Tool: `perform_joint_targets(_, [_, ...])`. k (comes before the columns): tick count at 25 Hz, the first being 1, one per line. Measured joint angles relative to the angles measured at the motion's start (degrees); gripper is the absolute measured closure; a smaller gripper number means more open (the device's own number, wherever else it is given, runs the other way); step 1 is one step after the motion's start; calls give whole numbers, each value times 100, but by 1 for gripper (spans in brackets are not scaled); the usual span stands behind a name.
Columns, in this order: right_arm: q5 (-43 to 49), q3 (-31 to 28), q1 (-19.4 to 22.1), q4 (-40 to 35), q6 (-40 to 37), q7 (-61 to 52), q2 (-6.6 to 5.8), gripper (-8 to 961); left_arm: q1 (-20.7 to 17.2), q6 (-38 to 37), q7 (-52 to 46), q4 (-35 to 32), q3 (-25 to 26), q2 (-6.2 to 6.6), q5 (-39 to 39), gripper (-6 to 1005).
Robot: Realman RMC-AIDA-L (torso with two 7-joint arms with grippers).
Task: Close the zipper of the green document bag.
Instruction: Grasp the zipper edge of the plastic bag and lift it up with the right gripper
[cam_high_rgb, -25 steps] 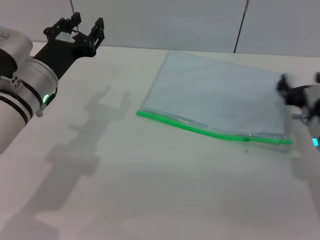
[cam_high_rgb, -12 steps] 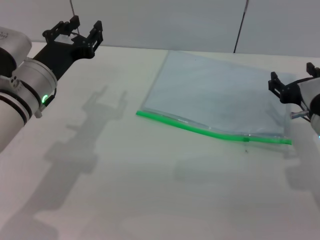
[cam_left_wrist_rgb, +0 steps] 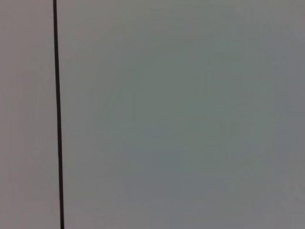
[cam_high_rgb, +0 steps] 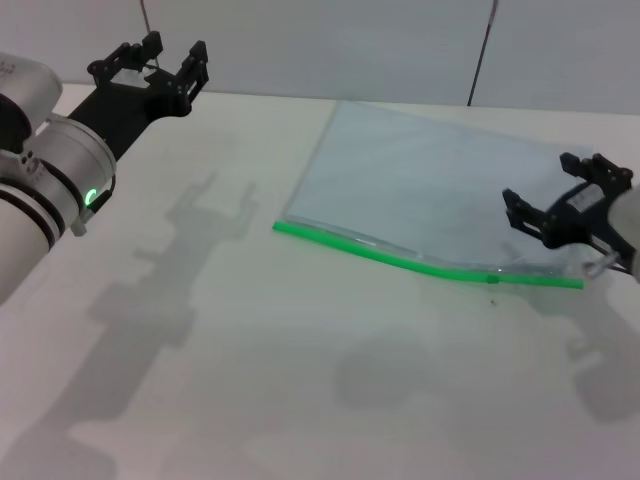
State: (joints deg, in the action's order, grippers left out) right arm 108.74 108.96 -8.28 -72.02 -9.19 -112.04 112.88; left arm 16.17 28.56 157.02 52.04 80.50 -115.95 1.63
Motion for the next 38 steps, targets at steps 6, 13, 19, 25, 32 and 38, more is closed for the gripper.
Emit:
perform_joint_targets(6, [580,-919,447,-606,-1575,784,310,118,31,-173,-4,0,-10,9,4,437])
perform_joint_targets(13, [1438,-899,656,-842,-2219,1093,331,135,8,-215,-5,-2,30,11,4,438])
perform_joint_targets(19, [2472,-572,922,-1110,-1982,1104,358,136,-6,-226,-5,2,45,12,4,438])
perform_joint_targets(25, [3207,-268,1021,-917,-1249,1104,357,135,-9,-229,-5,6,53,20,-2,439])
perform_joint_targets(32, [3603,32,969,-438,-518,1104,357,157,-9,-229,-5,8,54,20,-5,440])
perform_joint_targets(38, [3673,75,832,-160,-190,1105,353,184,-9,-229,-14,8,53,20,-37,440])
